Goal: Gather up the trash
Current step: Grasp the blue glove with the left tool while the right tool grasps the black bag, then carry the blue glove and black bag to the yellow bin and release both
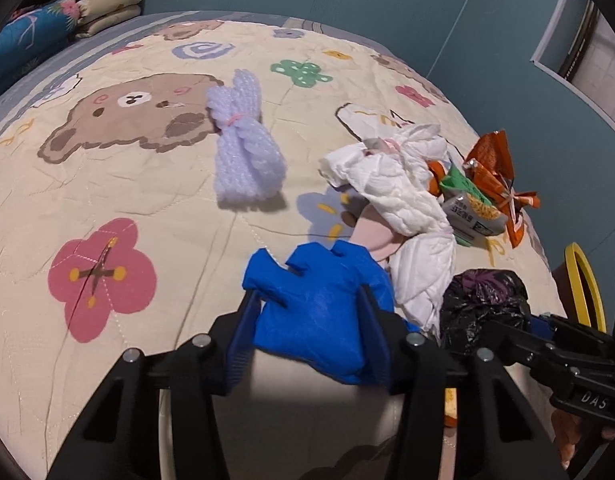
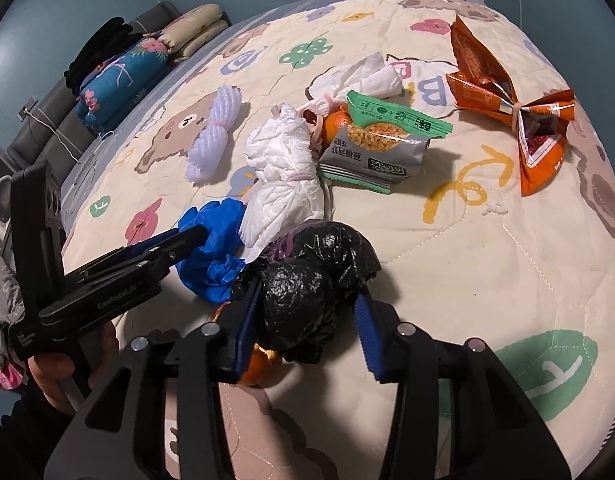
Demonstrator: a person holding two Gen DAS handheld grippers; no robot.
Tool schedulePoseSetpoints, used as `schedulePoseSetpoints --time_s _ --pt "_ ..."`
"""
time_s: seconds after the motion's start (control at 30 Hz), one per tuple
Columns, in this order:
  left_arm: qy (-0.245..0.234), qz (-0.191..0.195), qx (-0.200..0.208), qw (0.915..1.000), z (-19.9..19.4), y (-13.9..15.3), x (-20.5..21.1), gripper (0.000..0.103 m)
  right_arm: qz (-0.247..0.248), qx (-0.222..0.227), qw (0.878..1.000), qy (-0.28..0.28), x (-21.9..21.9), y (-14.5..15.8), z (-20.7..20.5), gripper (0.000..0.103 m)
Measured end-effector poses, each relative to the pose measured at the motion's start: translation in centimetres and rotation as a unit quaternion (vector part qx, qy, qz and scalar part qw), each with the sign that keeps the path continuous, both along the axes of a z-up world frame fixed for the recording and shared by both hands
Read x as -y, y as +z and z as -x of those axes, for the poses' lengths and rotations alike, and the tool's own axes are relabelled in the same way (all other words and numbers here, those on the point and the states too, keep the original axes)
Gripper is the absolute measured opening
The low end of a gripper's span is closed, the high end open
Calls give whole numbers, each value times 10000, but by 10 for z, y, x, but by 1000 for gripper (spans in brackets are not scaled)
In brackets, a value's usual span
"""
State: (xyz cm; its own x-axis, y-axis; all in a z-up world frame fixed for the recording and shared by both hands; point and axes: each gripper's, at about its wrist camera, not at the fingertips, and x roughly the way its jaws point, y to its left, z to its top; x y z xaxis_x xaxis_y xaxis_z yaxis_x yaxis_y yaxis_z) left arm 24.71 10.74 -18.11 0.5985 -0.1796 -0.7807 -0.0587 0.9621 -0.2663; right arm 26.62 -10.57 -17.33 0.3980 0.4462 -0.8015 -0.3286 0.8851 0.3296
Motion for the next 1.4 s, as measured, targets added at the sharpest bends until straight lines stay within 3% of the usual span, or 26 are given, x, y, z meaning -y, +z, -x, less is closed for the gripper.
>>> schedulePoseSetpoints --time_s 0.2,0.4,0.77,1.0,1.4 --pt "-102 82 113 9999 0 2 2 22 -145 8 9999 -28 5 5 4 32" --pt "-86 144 161 9997 4 8 -1 16 -270 251 9993 50 8 19 14 29" --pt "12 164 567 9983 29 52 -12 16 -554 612 9966 -30 30 62 35 29" --pt "68 -29 695 9976 43 72 -13 16 -610 725 9955 -75 39 78 50 29" --pt "-109 -156 949 9953 55 109 16 16 -740 1043 9916 -208 71 113 73 29"
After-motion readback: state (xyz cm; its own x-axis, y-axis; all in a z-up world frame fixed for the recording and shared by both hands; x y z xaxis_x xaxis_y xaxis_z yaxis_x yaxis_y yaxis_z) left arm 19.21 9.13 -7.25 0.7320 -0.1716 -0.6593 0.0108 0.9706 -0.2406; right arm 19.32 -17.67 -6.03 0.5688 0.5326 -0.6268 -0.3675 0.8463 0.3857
